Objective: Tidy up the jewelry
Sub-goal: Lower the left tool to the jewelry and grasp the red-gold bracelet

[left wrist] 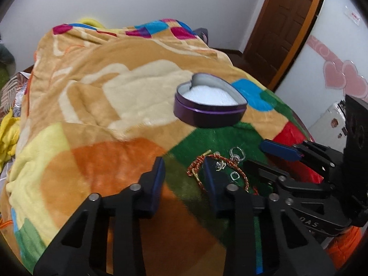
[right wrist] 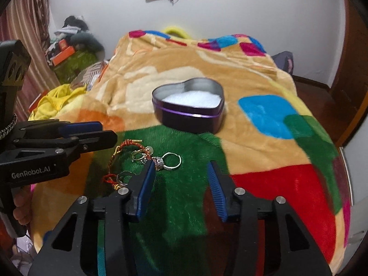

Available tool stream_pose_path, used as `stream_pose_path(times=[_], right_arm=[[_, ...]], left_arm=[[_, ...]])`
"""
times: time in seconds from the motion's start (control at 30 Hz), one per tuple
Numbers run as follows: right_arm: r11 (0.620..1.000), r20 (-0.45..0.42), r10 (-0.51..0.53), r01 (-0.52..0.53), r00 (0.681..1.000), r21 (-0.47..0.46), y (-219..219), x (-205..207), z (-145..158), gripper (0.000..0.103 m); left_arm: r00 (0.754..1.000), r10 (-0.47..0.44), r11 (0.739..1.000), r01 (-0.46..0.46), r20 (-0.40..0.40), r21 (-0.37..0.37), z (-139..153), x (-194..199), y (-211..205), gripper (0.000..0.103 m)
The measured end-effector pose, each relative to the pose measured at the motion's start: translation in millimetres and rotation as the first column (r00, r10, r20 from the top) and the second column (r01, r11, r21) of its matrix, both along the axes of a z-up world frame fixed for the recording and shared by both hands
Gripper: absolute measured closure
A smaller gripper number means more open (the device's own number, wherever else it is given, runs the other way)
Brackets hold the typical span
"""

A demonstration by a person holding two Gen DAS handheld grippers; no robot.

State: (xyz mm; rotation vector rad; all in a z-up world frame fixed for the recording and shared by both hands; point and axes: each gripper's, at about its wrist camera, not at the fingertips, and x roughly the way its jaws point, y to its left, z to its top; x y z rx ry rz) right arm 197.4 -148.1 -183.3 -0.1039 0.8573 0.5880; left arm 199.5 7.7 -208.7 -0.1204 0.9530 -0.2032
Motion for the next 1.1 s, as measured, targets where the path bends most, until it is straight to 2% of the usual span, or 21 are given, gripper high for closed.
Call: stream_pose_path(times=[0.13,0.27,0.5,0.6,0.8,1.1], right_arm=[[1.0,-0.017,0.026,-0.026,1.0,0.002,4,7,-4,0.062],[0.999,-0.023,0.039,-0.039,0.999,0.009,8,13,-5,0.063],[0.998,-0.048,0.067,-0.066,0.997,0.025,14,19,-10,0.075],[0.997,-0.049,0.069,-0.067,0.996,0.028,15,19,-10,0.075],[0.998,-0.038,0.055,-0.054,0.998,0.031,13,16,-4,0.075],[0.999,0.014,0.008,-0.009,1.0,0.052,0,15,19,0.075]], left_arm=[[1.0,-0.012,1.0,0.012,-0.014,0.0,-5,3,-4,0.071],[1.0,-0.015,1.0,0.015,-0.027,-0.012,-11,7,-3,0.079],[0.999,-0.022,1.0,0.021,-0.032,-0.023,-16,10,-4,0.095],[0.999,-0.022,0.999,0.022,-0.023,-0.026,-15,9,-3,0.098],[1.0,-0.02,1.0,0.02,0.011,-0.017,-4,3,-4,0.099],[0.997,0.001,1.0,0.001,0.078,-0.018,25,-5,3,0.099]])
